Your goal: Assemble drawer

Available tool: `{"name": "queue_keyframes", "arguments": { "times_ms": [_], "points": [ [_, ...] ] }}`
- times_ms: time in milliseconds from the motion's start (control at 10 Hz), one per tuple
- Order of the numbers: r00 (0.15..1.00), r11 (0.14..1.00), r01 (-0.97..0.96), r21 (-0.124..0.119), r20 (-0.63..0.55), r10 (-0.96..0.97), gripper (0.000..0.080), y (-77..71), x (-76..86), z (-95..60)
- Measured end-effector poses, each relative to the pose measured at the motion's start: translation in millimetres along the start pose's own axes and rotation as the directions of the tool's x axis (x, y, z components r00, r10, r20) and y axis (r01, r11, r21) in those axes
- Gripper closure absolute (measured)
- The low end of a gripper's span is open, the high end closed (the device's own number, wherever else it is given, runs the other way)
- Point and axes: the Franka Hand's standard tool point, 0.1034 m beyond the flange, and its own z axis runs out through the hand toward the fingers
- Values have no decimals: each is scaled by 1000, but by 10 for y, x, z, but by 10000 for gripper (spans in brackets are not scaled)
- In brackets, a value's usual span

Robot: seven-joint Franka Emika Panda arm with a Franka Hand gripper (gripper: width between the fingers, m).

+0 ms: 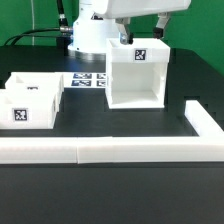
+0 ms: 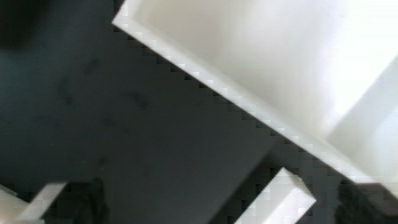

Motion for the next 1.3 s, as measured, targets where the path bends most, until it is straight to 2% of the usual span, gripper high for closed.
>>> {"name": "queue_keyframes", "arguments": {
  "times_ms": [100, 200, 400, 600, 1000, 1300],
  "points": [
    [997, 997, -79, -8, -14, 79, 150, -28, -59, -2],
    [981, 981, -195, -12, -14, 195, 150, -156, -161, 10],
    [941, 941, -338, -5, 1, 338, 150, -393, -229, 32],
    [884, 880, -466, 91, 11, 467, 150, -542, -229, 67],
    [886, 883, -462, 87, 13, 463, 150, -540, -237, 79],
    [870, 867, -491, 87, -11, 493, 150, -778, -284, 229]
  ]
}}
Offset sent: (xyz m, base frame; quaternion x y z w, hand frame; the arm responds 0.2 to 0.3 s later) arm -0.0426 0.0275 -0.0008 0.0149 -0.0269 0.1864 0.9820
